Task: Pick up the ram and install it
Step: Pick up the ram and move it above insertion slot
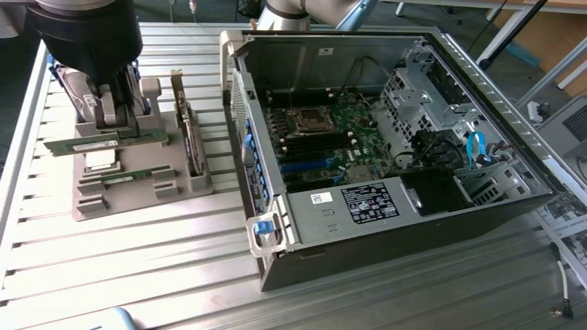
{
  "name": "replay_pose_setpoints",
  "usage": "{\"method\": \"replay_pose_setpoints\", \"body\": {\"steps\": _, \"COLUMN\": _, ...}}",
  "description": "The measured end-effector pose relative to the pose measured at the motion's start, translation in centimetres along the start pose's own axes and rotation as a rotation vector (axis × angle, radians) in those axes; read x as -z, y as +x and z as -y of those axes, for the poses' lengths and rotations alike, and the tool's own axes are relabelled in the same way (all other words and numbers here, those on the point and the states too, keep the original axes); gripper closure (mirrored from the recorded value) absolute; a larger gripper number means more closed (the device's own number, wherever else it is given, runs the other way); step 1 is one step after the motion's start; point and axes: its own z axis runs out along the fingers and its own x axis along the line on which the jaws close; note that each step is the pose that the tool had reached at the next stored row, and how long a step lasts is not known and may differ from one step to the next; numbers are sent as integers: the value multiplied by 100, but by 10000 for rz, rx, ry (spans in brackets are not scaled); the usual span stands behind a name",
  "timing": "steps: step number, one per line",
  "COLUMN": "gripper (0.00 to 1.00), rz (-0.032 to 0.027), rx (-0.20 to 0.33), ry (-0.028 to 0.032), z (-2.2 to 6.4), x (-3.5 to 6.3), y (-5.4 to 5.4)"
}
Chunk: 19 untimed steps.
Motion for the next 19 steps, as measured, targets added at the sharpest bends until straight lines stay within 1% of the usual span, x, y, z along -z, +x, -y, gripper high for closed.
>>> {"method": "replay_pose_setpoints", "body": {"steps": 4, "gripper": 88, "rz": 5, "rx": 0, "ry": -1, "z": 6, "x": 75, "y": -1}}
{"method": "replay_pose_setpoints", "body": {"steps": 19, "gripper": 88, "rz": 16, "rx": 0, "ry": 2, "z": 22, "x": 300, "y": -5}}
